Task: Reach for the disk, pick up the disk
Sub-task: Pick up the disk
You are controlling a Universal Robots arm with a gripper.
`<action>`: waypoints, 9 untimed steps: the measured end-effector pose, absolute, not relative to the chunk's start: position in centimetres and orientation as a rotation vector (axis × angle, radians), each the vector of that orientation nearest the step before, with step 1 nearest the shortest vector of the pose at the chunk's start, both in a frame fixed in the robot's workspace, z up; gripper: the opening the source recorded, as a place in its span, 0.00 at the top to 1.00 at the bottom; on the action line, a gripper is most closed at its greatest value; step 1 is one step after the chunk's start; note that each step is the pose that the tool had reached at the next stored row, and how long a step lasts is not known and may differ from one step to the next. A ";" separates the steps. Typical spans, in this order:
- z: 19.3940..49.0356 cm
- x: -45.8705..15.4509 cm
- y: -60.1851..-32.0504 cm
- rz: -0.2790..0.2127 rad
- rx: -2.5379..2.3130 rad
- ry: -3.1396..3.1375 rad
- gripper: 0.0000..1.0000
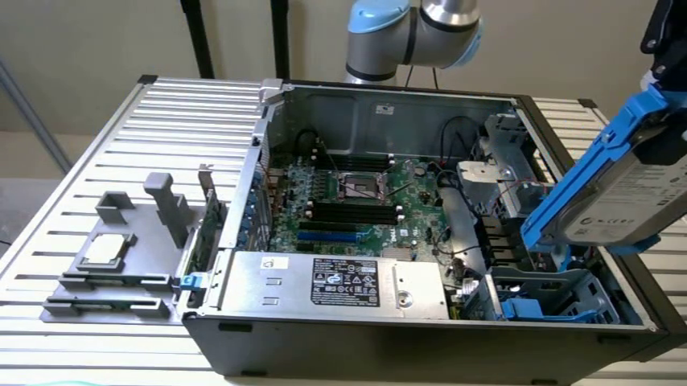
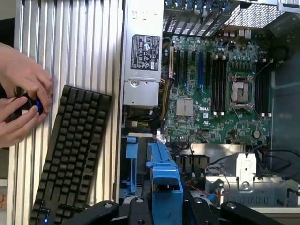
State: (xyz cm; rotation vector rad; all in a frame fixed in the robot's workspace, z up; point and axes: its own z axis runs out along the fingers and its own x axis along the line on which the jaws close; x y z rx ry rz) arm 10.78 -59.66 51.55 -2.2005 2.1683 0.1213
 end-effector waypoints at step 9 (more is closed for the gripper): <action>51.4 11.1 -60.2 0.119 -2.202 2.169 0.67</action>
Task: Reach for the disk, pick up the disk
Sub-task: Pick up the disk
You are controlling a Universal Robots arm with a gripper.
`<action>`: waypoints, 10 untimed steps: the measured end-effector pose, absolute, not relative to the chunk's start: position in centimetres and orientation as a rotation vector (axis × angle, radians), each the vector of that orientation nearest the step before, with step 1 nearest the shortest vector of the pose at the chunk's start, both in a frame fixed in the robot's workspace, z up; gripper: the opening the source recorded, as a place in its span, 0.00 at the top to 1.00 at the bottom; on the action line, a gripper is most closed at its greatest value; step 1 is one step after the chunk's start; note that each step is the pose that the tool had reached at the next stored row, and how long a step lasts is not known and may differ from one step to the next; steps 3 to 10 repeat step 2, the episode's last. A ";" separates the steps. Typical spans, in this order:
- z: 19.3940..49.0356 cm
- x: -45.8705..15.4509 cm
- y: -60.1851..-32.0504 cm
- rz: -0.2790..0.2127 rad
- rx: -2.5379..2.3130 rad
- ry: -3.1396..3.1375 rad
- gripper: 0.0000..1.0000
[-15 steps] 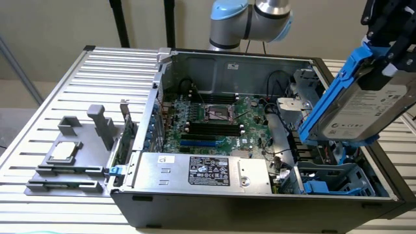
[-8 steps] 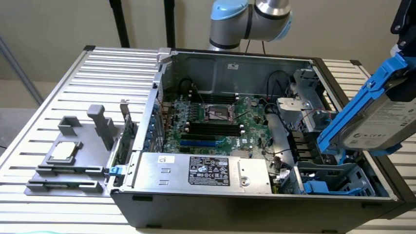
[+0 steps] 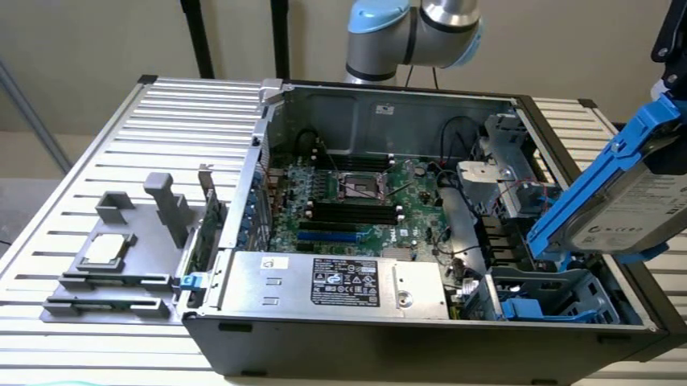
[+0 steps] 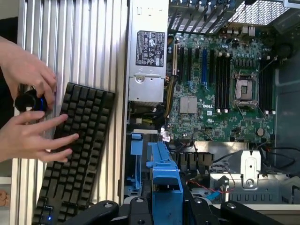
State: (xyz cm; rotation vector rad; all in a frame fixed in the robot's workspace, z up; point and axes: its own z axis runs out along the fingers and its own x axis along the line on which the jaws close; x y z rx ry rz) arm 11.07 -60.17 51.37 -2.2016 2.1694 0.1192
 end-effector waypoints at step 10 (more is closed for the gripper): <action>51.4 11.1 -60.2 0.119 -2.202 2.169 0.67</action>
